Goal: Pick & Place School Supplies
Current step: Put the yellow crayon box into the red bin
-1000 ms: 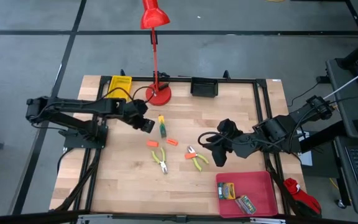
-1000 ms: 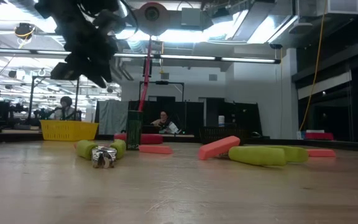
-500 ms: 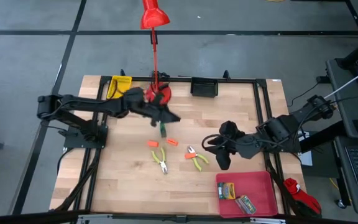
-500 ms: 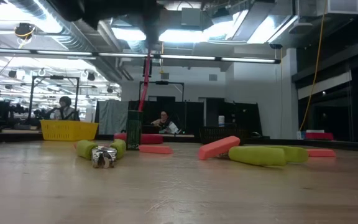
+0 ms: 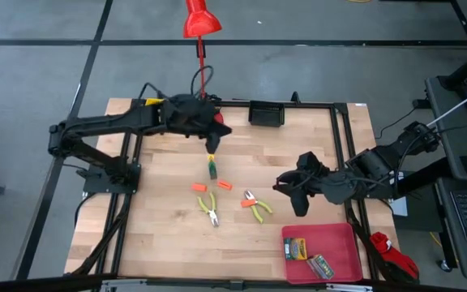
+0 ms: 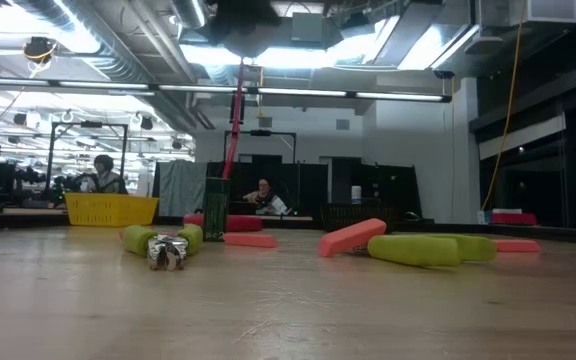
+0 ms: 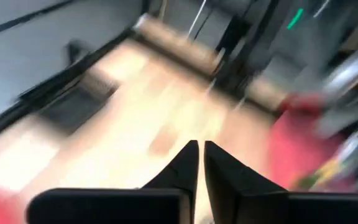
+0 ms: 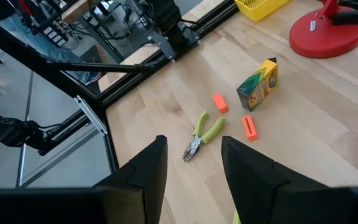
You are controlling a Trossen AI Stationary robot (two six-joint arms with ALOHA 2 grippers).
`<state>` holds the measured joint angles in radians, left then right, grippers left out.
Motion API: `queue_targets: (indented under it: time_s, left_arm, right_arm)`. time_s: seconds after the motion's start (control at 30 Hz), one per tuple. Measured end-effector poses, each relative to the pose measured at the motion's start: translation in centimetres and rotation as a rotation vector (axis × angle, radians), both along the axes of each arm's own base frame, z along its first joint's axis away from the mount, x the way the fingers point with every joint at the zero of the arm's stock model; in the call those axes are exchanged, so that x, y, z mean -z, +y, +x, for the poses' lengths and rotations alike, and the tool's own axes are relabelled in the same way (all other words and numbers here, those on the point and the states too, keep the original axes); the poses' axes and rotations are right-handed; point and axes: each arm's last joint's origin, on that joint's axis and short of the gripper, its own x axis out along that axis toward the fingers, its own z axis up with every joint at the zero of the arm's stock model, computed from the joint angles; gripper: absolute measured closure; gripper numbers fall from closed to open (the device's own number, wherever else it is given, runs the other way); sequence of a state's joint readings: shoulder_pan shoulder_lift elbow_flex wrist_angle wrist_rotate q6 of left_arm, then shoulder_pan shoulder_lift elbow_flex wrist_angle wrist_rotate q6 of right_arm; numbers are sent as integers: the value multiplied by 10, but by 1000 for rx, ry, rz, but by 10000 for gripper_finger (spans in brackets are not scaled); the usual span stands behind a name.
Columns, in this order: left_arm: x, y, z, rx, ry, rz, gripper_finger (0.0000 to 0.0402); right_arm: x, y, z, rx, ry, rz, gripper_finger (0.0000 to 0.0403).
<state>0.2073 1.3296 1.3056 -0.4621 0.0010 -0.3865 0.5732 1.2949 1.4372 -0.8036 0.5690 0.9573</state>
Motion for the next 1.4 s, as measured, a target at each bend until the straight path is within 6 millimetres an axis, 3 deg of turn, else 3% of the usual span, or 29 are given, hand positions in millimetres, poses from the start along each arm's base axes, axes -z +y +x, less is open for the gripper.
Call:
queue_targets:
  time_s: [0.13,0.3,0.47,0.67,0.77,0.97,1.13,1.4]
  left_arm:
    - [6,-4,-9,120,190,31,399]
    - [27,-31,-6,458,381,88,391]
    - [46,-62,4,757,491,348,374]
    - [60,-76,16,962,660,756,341]
    - [66,-74,20,1055,712,877,316]
    - [77,-50,26,1014,891,987,255]
    - [87,-38,26,1024,923,878,214]
    - [102,-29,25,1108,795,719,176]
  right_arm:
    - [1,0,0,0,8,-5,248]
    - [1,0,-1,-6,16,-11,248]
    - [2,-1,-1,-15,27,-23,248]
    - [2,-1,-1,-4,25,1,248]
    - [2,0,-2,9,22,23,248]
    - [1,5,-6,71,-16,42,248]
    - [0,9,-9,138,-59,43,248]
    - [-1,10,-10,195,-94,66,248]
